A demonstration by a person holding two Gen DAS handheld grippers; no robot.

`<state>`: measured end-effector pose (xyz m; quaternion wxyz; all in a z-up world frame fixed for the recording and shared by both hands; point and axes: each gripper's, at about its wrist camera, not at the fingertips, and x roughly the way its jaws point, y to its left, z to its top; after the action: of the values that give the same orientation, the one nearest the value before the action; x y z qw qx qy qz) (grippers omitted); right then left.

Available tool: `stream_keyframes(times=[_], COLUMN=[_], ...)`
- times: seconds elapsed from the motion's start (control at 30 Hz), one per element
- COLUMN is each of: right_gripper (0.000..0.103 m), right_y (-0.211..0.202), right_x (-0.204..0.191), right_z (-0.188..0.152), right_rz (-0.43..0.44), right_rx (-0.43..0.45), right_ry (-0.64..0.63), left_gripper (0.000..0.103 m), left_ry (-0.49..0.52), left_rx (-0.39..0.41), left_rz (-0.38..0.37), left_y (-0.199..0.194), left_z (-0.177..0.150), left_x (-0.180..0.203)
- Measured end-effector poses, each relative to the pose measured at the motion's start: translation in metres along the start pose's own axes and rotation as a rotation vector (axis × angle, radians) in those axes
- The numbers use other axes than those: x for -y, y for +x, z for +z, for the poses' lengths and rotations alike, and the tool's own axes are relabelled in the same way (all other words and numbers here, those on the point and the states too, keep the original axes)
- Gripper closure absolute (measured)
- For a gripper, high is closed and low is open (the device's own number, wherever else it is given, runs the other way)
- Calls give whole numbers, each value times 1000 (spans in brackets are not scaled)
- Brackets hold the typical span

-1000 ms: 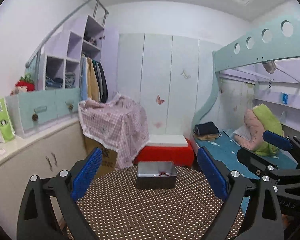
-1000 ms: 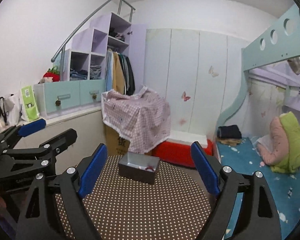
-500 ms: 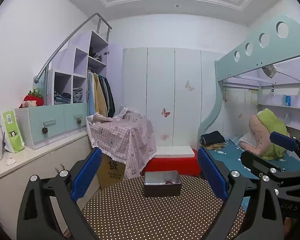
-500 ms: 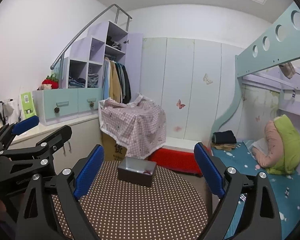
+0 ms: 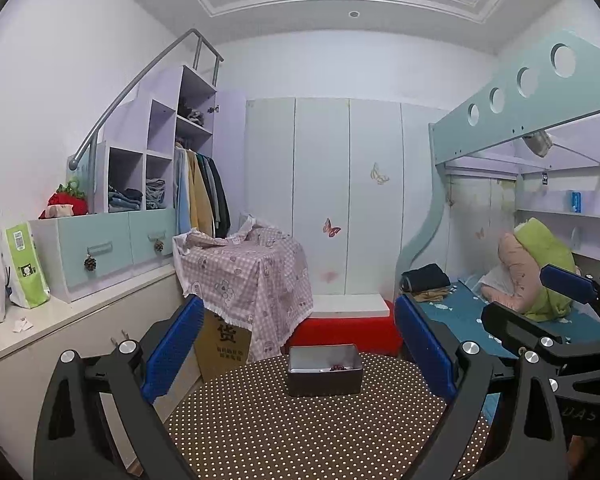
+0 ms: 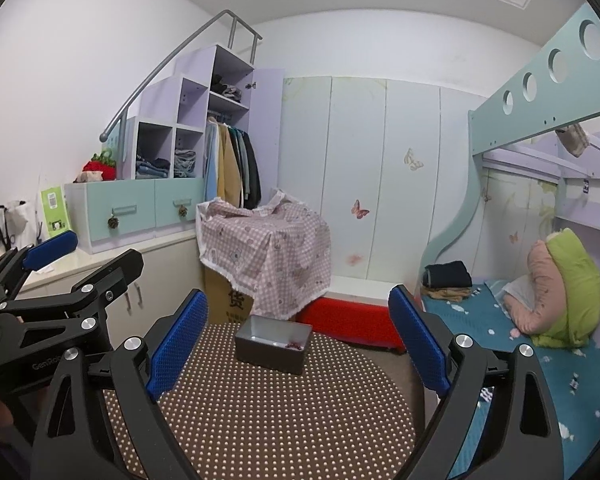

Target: Organize jewelry

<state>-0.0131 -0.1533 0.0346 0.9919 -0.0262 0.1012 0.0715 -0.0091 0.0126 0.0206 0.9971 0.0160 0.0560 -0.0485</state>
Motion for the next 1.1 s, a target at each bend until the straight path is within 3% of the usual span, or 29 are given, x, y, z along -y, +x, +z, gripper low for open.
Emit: stream_keyframes(times=[1.1], right_gripper=[14], right_y=[8], right_x=[3], right_z=[-2], right_rz=[-1], right_rx=[-16], right_ry=[13], left_gripper=[10], left_ry=[1], left_rx=[-16], left_rz=[-19], left_y=[18], left_z=[4], left_x=[2])
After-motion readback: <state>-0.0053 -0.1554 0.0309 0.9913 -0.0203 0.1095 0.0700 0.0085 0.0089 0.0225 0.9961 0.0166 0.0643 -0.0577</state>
